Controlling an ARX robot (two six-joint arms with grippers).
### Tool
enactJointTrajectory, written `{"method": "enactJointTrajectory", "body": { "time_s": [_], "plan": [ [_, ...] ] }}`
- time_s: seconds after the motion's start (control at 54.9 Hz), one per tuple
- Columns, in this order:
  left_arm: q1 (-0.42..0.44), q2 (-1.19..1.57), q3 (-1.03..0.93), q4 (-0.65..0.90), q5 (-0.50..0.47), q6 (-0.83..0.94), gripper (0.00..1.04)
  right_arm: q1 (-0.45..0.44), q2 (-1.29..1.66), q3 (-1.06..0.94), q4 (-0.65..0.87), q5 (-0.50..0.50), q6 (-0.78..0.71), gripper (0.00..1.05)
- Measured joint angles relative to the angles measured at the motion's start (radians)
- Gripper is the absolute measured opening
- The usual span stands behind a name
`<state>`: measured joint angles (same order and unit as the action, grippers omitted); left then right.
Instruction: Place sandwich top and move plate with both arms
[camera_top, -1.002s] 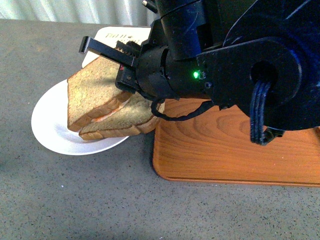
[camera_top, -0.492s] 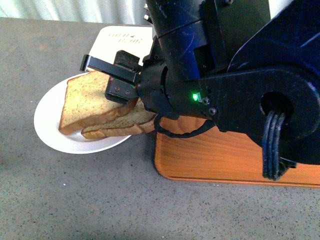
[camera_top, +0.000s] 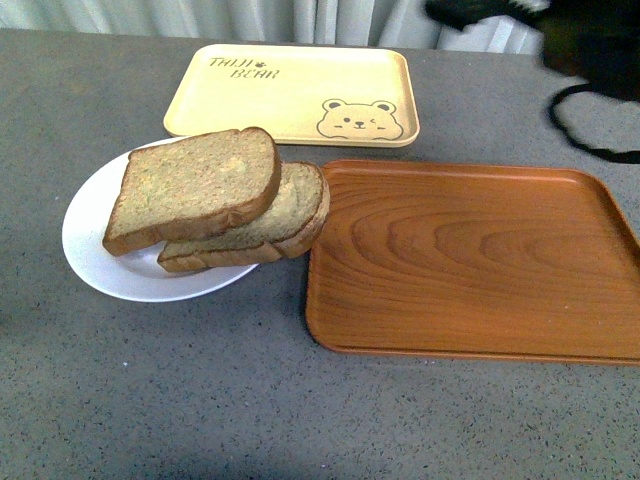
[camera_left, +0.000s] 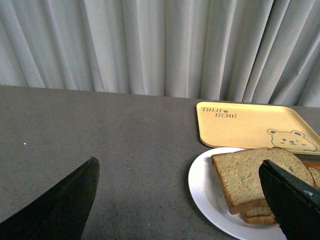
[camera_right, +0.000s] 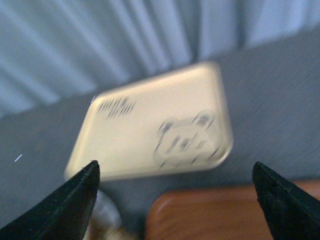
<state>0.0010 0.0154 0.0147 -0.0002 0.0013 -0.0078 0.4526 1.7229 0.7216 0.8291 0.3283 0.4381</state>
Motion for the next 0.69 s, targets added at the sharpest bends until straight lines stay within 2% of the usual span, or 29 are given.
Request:
{"method": "enactJointTrajectory", "body": {
  "time_s": [0.018, 0.055, 0.091, 0.146, 0.219, 0.346, 0.383, 0.419, 0.692],
  "plan": [
    [0.000, 0.000, 0.000, 0.000, -0.002, 0.000, 0.96, -0.022, -0.027, -0.051, 0.089, 0.036, -0.085, 0.79],
    [0.000, 0.000, 0.000, 0.000, -0.002, 0.000, 0.96, -0.053, -0.071, -0.115, 0.175, 0.048, -0.173, 0.72],
    [0.000, 0.000, 0.000, 0.000, -0.002, 0.000, 0.96, -0.074, -0.106, -0.158, 0.215, 0.045, -0.237, 0.67],
    [0.000, 0.000, 0.000, 0.000, -0.002, 0.000, 0.96, -0.113, -0.193, -0.253, 0.249, 0.007, -0.338, 0.53],
    [0.000, 0.000, 0.000, 0.000, -0.002, 0.000, 0.96, -0.158, -0.269, -0.354, 0.251, -0.042, -0.395, 0.35],
    [0.000, 0.000, 0.000, 0.000, -0.002, 0.000, 0.96, -0.211, -0.365, -0.452, 0.241, -0.093, -0.415, 0.12],
    [0.000, 0.000, 0.000, 0.000, -0.002, 0.000, 0.96, -0.225, -0.378, -0.482, 0.280, -0.112, -0.420, 0.05],
    [0.000, 0.000, 0.000, 0.000, -0.002, 0.000, 0.96, -0.235, -0.388, -0.502, 0.291, -0.120, -0.426, 0.02],
    [0.000, 0.000, 0.000, 0.000, -0.002, 0.000, 0.96, -0.317, -0.603, -0.625, 0.181, -0.198, -0.432, 0.02]
  ]
}}
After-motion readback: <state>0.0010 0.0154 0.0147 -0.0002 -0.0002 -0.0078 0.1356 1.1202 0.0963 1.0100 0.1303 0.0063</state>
